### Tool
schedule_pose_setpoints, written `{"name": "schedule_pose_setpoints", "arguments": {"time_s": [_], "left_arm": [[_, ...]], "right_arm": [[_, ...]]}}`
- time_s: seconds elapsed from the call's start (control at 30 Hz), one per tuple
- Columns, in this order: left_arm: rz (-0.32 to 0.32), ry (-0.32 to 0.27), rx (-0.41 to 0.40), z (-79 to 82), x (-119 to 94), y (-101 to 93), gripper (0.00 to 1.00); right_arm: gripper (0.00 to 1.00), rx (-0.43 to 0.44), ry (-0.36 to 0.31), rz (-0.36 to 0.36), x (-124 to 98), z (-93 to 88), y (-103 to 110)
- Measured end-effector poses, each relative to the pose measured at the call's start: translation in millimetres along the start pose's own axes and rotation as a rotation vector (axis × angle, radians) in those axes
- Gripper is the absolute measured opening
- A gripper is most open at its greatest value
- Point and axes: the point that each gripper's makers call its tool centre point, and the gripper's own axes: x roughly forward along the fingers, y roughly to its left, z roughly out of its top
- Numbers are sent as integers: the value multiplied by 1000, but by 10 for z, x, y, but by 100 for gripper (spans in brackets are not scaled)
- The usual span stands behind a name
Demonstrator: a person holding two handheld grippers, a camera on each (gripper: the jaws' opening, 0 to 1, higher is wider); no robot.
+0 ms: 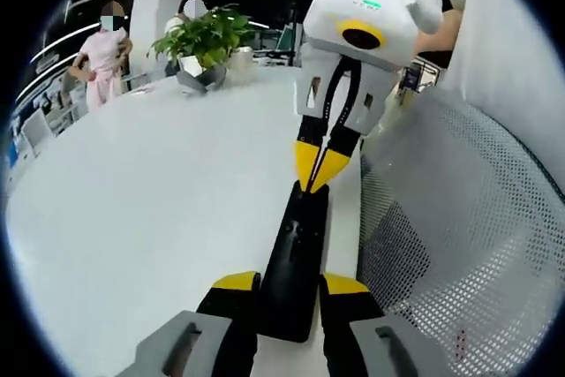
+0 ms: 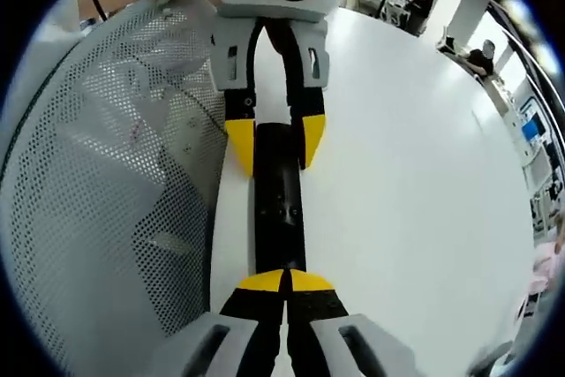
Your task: Press the specified remote control buttons in sequence, fully releasing each button before pressing the next.
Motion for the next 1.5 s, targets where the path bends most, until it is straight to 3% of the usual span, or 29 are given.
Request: {"name": "schedule_pose_setpoints", "arguments": {"time_s": [0.17,0.27,0.4,0.53,0.63,0.97,1.23,1.33,1.5], "left_arm": [[-12,-6,17,-1,4,1,25],[-13,-6,27,0,7,1,25],[-7,2,55,-11,12,-5,25],[-26,-4,74,-3,40,-45,24],[-23,-5,78,-4,45,-38,24],[-23,-12,89,-4,44,-33,24],[-23,9,119,2,53,-55,26],[-21,10,125,-1,46,-55,26],[-25,4,133,4,52,-55,25]], "right_arm": [[0,44,-34,-3,-10,-7,2],[0,13,-95,-15,-16,-2,6],[0,180,-211,-19,-44,8,-11],[0,152,-211,-56,-78,23,-29],[0,152,-222,-32,-59,106,13],[0,47,-147,-30,-6,74,-8],[0,68,-118,55,-2,70,109],[0,-9,-100,5,7,65,96],[0,28,-112,-10,6,62,88]]}}
